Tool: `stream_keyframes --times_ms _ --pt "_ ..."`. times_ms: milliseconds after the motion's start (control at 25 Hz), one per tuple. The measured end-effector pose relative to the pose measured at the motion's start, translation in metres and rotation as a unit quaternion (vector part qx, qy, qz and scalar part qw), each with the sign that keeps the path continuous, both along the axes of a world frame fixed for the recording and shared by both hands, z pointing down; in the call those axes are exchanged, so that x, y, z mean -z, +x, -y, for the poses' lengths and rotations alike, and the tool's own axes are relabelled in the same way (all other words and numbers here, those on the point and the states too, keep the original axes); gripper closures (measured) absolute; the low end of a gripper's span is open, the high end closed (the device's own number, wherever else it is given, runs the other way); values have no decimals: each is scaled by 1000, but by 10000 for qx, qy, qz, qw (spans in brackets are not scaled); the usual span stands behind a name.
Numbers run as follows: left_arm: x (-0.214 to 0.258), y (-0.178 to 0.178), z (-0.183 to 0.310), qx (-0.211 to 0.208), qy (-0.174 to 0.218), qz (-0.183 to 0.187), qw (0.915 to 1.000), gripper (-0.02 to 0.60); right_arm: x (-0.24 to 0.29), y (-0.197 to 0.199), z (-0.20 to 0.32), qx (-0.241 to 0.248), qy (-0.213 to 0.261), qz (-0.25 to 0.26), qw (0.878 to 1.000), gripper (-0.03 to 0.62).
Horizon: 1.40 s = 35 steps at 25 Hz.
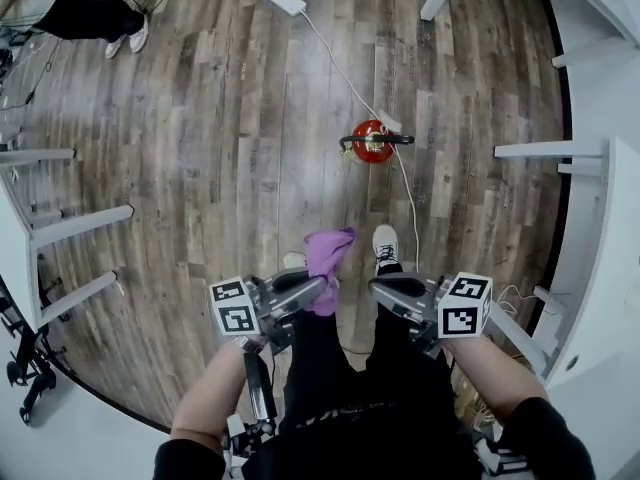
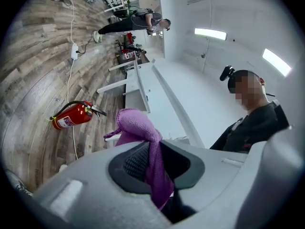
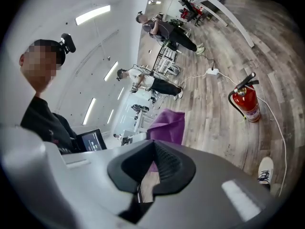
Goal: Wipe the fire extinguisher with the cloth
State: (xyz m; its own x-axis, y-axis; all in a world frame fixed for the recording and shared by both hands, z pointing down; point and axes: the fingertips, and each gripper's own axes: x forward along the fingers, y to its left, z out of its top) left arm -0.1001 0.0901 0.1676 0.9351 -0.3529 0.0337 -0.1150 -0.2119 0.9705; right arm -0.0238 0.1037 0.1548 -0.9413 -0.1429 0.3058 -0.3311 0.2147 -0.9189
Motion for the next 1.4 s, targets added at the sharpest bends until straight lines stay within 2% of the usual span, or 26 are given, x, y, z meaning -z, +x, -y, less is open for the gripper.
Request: stream_keyframes --times_ms 120,280,400,640,800,1000,1240,1400 --pt "55 16 -5 131 150 31 9998 523 50 16 8 -14 230 24 9997 597" --pt "117 35 1 574 362 -149 9976 523 107 33 26 -129 603 124 9980 597" --pt "152 52 1 783 542 -177 9953 523 132 46 36 -31 872 262 9958 597" --pt "173 70 -19 818 769 298 9932 523 139 66 28 320 1316 121 9907 597" --pt "185 68 -28 726 837 279 9934 523 150 64 17 230 1432 148 9893 597" --pt "203 54 -56 381 1076 78 9934 523 160 56 -13 -214 1603 3 9868 597" --pt "216 10 -113 -70 1325 -112 9911 523 180 19 -77 -928 1638 -132 9820 597" --pt "216 -20 -155 -334 1353 -225 9900 523 194 -6 -126 -1266 1781 -230 9756 597"
